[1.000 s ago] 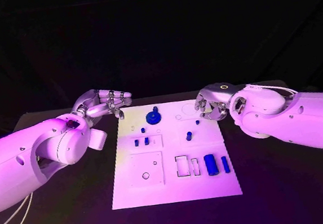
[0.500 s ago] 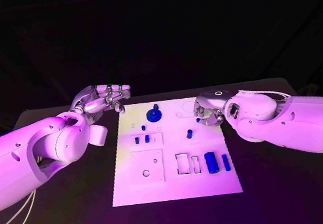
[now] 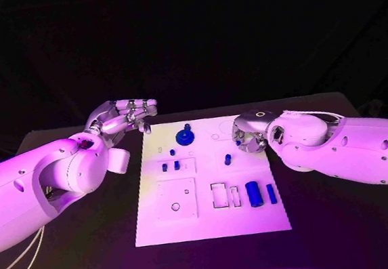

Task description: Assemble the parts on the task board

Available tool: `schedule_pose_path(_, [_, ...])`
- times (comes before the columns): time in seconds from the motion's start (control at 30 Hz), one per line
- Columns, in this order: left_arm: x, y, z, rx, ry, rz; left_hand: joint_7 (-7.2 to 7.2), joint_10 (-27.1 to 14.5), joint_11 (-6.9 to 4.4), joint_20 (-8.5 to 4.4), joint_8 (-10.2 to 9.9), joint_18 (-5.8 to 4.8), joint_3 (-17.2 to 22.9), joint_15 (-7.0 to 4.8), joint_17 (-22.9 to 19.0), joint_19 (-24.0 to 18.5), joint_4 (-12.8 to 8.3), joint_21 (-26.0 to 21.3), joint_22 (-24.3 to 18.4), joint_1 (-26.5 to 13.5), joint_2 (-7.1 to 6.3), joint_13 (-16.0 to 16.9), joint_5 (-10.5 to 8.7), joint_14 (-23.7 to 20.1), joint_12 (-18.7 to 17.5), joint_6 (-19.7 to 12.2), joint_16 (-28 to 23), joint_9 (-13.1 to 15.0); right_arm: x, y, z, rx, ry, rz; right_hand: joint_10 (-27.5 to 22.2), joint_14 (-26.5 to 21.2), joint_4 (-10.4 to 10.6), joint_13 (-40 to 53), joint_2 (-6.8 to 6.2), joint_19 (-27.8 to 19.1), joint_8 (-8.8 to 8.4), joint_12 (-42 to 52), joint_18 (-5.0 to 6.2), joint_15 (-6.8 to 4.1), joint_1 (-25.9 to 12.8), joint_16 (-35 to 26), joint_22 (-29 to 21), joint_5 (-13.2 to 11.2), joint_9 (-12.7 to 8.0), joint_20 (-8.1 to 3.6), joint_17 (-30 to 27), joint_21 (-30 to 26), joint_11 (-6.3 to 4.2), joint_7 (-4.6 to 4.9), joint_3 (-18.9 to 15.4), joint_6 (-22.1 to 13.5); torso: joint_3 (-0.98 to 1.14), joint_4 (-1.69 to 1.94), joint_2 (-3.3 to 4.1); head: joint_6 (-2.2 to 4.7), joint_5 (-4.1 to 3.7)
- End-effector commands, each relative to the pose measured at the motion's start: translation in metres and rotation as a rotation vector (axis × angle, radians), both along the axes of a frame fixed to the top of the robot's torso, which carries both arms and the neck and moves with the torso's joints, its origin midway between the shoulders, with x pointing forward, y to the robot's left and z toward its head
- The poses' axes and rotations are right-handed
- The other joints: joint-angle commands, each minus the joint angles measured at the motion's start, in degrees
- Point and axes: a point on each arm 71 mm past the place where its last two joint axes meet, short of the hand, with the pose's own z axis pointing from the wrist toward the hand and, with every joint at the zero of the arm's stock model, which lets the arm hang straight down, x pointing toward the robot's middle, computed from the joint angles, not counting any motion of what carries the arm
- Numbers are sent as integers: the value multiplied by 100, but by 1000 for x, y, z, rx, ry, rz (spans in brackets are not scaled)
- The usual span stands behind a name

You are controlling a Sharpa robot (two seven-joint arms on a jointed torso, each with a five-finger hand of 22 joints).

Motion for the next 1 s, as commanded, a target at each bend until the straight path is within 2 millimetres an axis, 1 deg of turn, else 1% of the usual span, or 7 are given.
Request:
schedule_pose_path(0.03, [0, -1, 2, -15, -11, -4, 30, -47, 21, 3, -38, 77, -23, 6, -13, 36, -16, -27, -11, 17, 50, 8, -18, -49, 13, 24, -21, -6, 0, 1, -3, -15, 9, 7, 62, 264, -31, 10, 66, 42, -15, -19, 33, -31, -32, 28, 52, 30, 2, 0, 8, -32, 5, -11, 23, 60, -1, 0, 2, -11, -2])
schedule_pose_path(0.2, [0, -1, 2, -14, -8, -4, 35, -55, 25, 4, -43, 77, -28, 8, -16, 39, -21, -36, -18, 21, 53, 11, -18, -51, 12, 16, -24, -8, 0, 0, -6, -15, 19, 4, 122, 270, -71, 28, 149, 108, -5, -9, 21, -51, -7, 61, 75, 42, 20, -19, 31, -27, -17, -32, 62, 127, 0, -2, -4, -31, -4])
schedule_pose_path(0.3, [0, -1, 2, -14, -7, -4, 40, -64, 29, 5, -48, 76, -33, 11, -19, 44, -25, -45, -25, 24, 58, 14, -18, -53, 11, 8, -27, -10, 1, 0, -8, -14, 25, 2, 163, 276, -98, 39, 230, 152, 8, -3, 11, -65, 17, 85, 101, 37, 35, -31, 50, -11, -34, -47, 99, 178, -1, -3, -4, -38, -4])
schedule_pose_path(0.53, [0, -1, 1, -14, -4, -6, 49, -80, 35, 7, -58, 76, -38, 15, -25, 53, -38, -62, -38, 39, 71, 20, -16, -55, 10, -8, -30, -13, 2, -1, -11, -15, 22, -9, 264, 289, -224, 67, 455, 238, 41, 1, -9, -101, 141, 143, 167, -90, 76, -73, 94, 33, -71, -78, 252, 287, -1, -1, -6, -52, -6])
schedule_pose_path(0.6, [0, -2, 1, -14, -4, -7, 49, -80, 35, 7, -58, 76, -38, 15, -25, 53, -38, -62, -38, 39, 71, 20, -16, -55, 10, -8, -30, -13, 3, -2, -12, -15, 20, -12, 281, 290, -265, 71, 510, 259, 40, -10, -15, -105, 165, 152, 186, -195, 86, -79, 98, 46, -70, -81, 298, 300, -2, -1, -5, -52, -6])
schedule_pose_path(0.73, [0, -2, 1, -14, -2, -9, 60, -97, 43, 10, -68, 75, -44, 20, -30, 60, -50, -76, -49, 49, 77, 25, -16, -59, 9, -29, -33, -18, 3, -1, -11, -9, 10, -13, 306, 291, -311, 77, 515, 281, 46, -16, -21, -108, 175, 161, 209, -250, 98, -84, 103, 62, -81, -85, 318, 323, -4, -1, -13, -60, -18])
schedule_pose_path(1.0, [0, -2, 1, -14, 0, -11, 79, -132, 59, 17, -82, 73, -54, 32, -39, 69, -70, -103, -68, 69, 91, 35, -14, -72, 6, -69, -39, -27, 1, 0, -8, 28, -26, -10, 308, 292, -376, 81, 420, 333, 32, -47, -39, -103, 134, 168, 270, -261, 106, -85, 99, 110, -75, -78, 286, 323, -5, 2, -19, -52, -17])
